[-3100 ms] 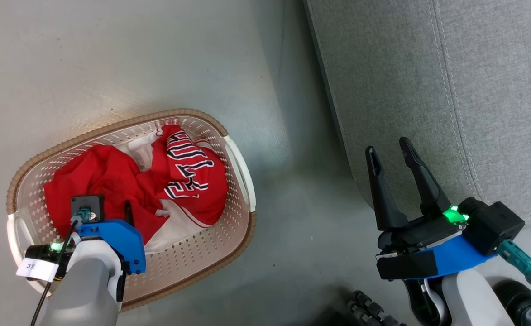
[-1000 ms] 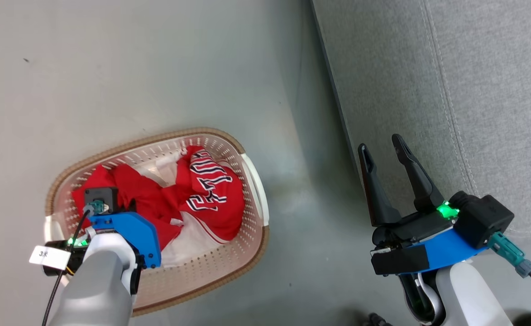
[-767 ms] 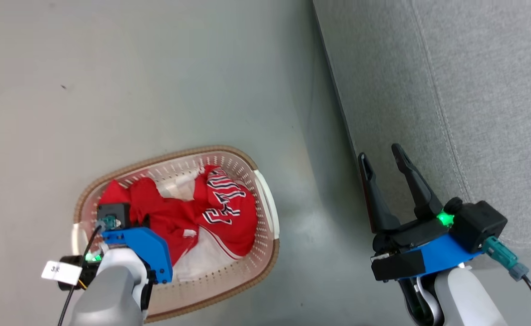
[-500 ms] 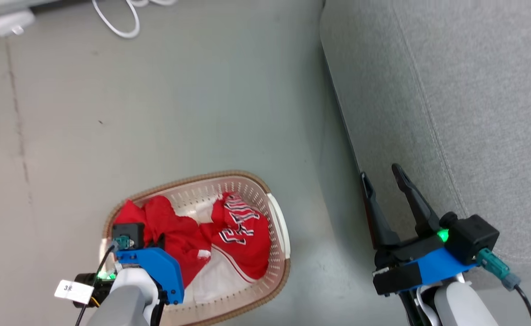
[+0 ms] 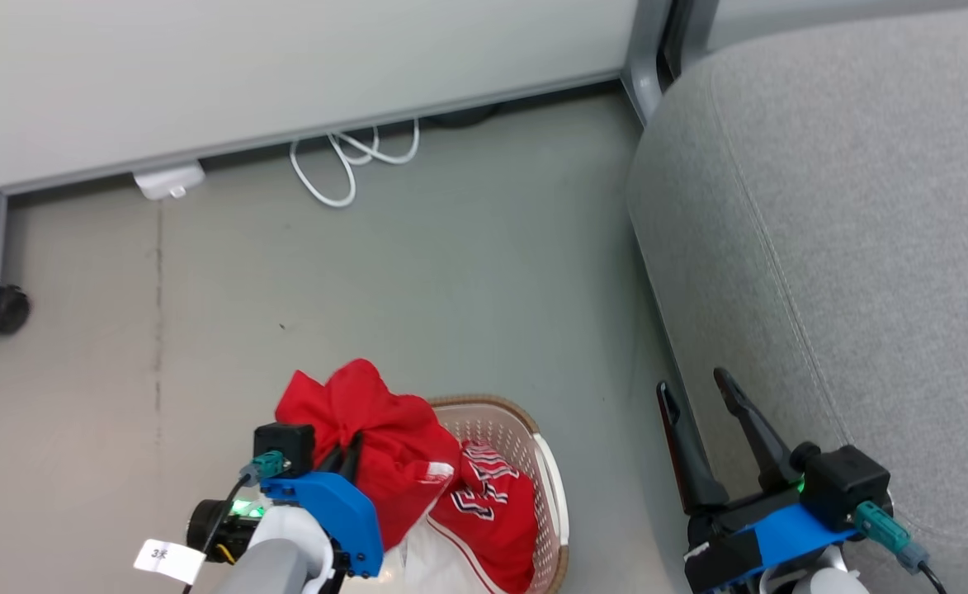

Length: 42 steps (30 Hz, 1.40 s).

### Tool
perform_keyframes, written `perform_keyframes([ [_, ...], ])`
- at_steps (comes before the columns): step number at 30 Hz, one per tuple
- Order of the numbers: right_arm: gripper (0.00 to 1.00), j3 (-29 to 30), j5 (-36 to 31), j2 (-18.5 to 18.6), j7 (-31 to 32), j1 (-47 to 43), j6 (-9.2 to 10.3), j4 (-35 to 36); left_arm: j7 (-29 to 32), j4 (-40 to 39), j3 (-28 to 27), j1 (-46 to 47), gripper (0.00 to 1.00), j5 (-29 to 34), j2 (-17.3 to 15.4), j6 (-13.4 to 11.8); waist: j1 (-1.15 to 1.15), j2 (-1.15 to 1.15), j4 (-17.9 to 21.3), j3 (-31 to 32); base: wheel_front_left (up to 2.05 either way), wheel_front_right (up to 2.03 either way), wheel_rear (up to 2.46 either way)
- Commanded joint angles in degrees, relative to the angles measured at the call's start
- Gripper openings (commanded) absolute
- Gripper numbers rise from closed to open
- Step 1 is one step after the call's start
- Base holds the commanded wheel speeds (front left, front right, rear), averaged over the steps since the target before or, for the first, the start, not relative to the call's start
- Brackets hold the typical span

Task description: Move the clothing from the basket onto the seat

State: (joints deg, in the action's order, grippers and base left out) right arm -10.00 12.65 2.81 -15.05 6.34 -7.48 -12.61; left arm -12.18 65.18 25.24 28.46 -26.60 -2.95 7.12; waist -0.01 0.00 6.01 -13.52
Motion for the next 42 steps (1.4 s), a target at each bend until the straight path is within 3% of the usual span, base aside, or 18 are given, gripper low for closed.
perform_keyframes([
  [1, 1.00, -0.1, -0.4, 0.1, -0.2, -1.1, -0.03, -0.5, -0.1, -1.7, 1.9, -0.9, 0.00, -1.4, 0.1, 0.4, 0.01, 0.00, -1.6, 3.4, 0.00, 0.00, 0.00],
  [7, 1.00, -0.5, -0.6, 0.1, 0.1, -3.1, -0.03, -1.2, 1.2, -8.1, 8.8, -1.9, 0.00, -7.0, 0.1, 0.3, 0.01, 0.00, -2.6, 7.6, 0.00, 0.00, 0.00],
  [19, 1.00, -1.8, -0.6, 0.1, 1.8, -6.5, -0.03, -1.0, 2.9, -19.9, 20.6, 1.2, 0.00, -14.2, 0.0, -3.1, 0.01, 0.00, -3.7, 13.2, 0.00, 0.00, 0.00],
  [42, 1.00, -3.2, -0.2, 0.2, 3.1, -7.4, -0.03, -0.1, 2.4, -27.0, 32.1, 13.2, 0.00, -23.1, 0.0, -7.8, 0.01, 0.00, -3.5, 14.9, 0.00, 0.00, 0.00],
])
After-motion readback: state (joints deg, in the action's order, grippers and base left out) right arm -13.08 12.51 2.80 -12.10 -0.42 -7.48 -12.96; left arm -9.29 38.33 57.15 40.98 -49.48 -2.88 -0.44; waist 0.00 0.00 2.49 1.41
